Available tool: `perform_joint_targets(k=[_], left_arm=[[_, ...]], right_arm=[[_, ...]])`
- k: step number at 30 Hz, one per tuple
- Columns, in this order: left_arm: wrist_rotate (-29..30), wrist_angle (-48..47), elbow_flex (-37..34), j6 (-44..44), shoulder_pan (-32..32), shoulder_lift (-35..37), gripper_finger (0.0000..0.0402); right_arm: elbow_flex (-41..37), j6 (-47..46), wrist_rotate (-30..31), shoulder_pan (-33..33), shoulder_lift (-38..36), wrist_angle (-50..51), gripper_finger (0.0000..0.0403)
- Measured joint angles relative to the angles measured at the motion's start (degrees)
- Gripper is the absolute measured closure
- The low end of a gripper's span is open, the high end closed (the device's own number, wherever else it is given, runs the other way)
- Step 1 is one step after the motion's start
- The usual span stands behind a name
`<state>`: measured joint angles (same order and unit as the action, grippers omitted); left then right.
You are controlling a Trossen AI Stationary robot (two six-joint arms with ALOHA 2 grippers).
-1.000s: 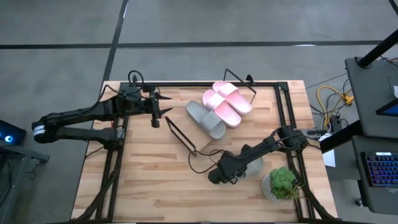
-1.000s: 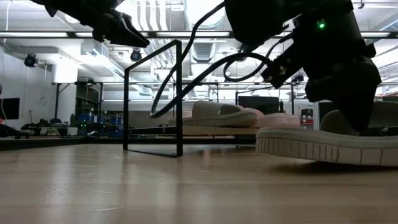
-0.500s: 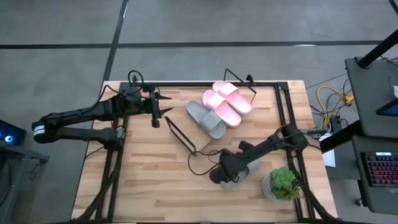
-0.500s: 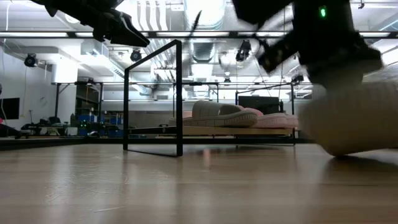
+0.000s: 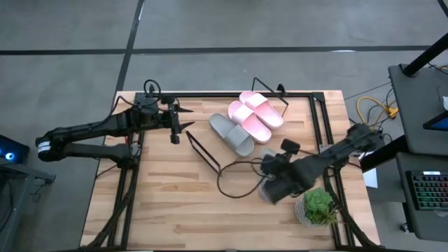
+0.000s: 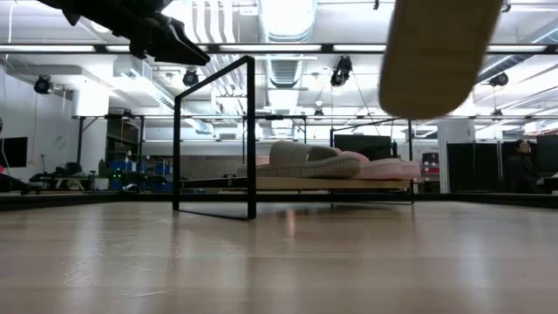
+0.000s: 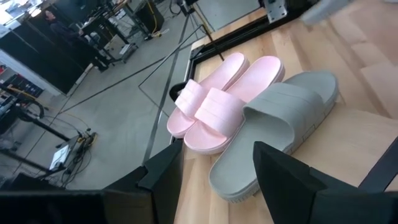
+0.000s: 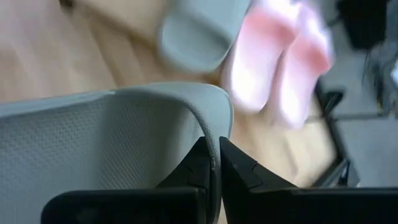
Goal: Pick and place slides into the shelf
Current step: Put the gray slide on the shelf
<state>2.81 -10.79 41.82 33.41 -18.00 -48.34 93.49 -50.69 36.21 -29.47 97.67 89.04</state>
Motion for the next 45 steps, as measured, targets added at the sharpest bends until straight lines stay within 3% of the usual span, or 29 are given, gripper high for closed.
perform_joint_targets(k=[5, 12, 16, 22, 37, 45], left_arm=[[-5.71, 1.29, 0.09, -0.03, 0.00, 0.74, 0.0223], [-26.55, 13.41, -0.89, -0.13, 0.00, 0.76, 0.0223], [-37.49, 18.83, -1.01, -0.10, 0.07, -2.08, 0.0223], [-42.77, 27.55, -1.07, -0.07, 0.04, -8.84, 0.0223], [-48.67, 48.02, -0.90, -0.07, 0.13, -20.52, 0.0223], [-52.86, 51.51, 0.14, -0.04, 1.85, -24.33, 0.0223]], right_arm=[[-0.22, 6.91, 11.05, -2.70, -5.63, -5.38, 0.0394], [-1.16, 33.50, 20.63, -3.89, -8.94, -25.08, 0.0394], [-1.44, 52.01, 19.26, -3.34, -9.05, -40.47, 0.0394], [-1.44, 69.65, 5.61, -1.52, -9.20, -55.81, 0.0394], [-1.44, 71.79, 5.06, 0.74, -9.29, -57.12, 0.0394], [-1.44, 71.97, 3.67, 3.16, -9.49, -56.88, 0.0394]])
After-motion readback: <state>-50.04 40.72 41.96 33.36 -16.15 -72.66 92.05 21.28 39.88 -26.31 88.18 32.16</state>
